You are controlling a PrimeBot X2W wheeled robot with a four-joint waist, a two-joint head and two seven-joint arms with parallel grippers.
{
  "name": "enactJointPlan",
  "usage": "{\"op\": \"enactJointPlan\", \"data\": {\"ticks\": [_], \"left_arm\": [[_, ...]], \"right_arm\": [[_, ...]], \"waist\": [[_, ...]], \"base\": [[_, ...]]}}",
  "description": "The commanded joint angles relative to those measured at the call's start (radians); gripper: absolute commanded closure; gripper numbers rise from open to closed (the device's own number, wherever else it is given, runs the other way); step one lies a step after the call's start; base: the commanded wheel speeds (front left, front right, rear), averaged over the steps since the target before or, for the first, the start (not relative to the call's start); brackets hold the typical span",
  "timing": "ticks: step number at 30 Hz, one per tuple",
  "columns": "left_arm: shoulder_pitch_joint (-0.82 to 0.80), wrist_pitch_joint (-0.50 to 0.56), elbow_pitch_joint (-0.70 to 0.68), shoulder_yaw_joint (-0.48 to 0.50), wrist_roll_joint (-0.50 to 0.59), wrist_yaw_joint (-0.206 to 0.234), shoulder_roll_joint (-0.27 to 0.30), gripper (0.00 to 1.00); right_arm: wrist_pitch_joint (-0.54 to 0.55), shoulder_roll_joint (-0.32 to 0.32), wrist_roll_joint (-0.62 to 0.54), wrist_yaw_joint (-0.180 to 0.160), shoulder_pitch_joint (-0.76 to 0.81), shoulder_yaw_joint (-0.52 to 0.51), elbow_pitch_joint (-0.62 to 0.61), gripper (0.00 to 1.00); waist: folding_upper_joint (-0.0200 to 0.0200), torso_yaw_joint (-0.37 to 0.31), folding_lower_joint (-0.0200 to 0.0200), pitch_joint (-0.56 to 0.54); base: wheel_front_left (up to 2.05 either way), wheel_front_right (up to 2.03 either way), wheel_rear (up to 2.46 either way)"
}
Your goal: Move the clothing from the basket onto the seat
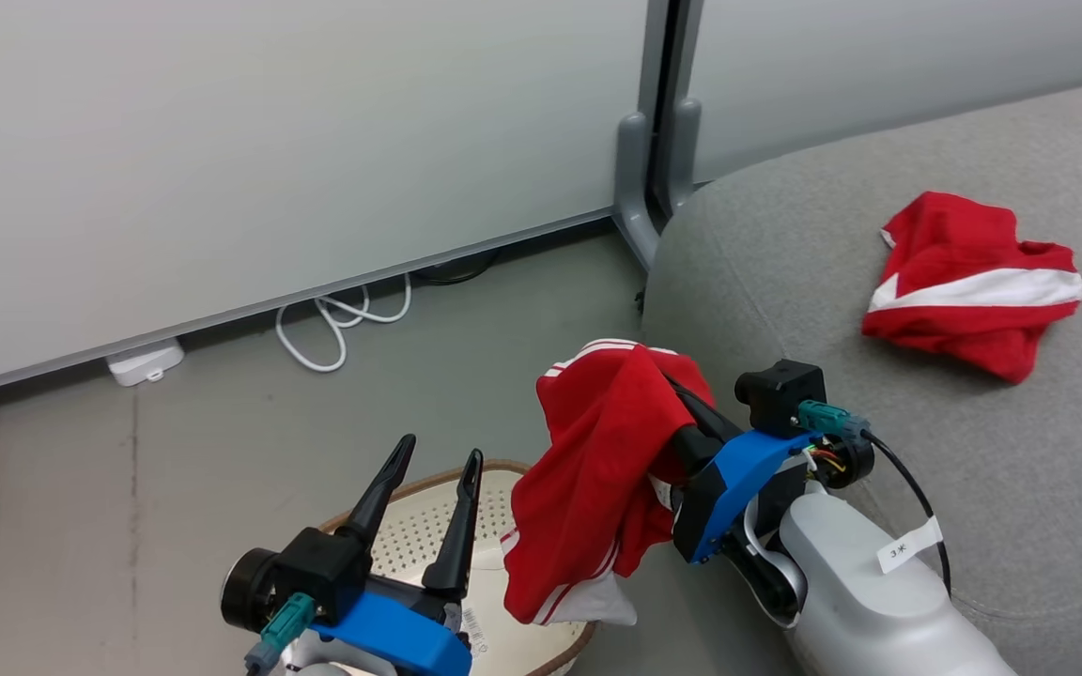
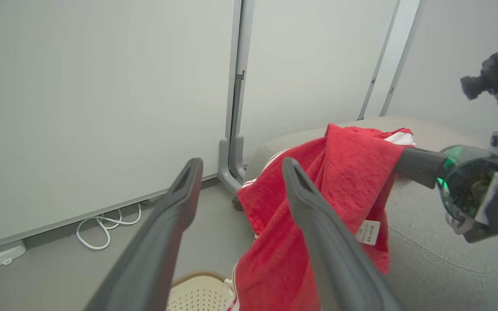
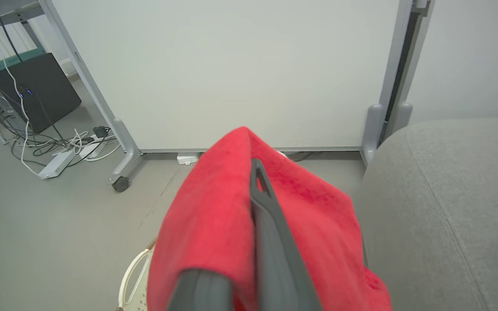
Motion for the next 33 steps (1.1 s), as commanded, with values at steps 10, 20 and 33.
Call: {"op": "enactJointPlan", "data": {"ticks": [10, 20, 33], "left_arm": [[-0.025, -0.003, -0.008, -0.001, 0.003, -0.001, 0.005, 0.0], [-0.04, -0.003, -0.01, -0.012, 0.003, -0.001, 0.017, 0.0], [-0.057, -0.003, -0.003, -0.03, 0.007, -0.001, 0.029, 0.0]], "right_arm": [[-0.005, -0.005, 0.002, 0.0, 0.023, -0.005, -0.025, 1.0], [-0.005, 0.0, 0.001, 0.0, 0.034, -0.023, -0.04, 1.0], [-0.005, 0.008, -0.006, 0.0, 0.04, -0.054, -0.056, 1.0]], "waist": [[0.0, -0.172, 0.0, 0.017], [0.0, -0.302, 0.0, 0.037], [0.0, -0.376, 0.0, 0.066]], "base": [[0.0, 0.0, 0.0], [0.0, 0.0, 0.0], [0.0, 0.0, 0.0]]}}
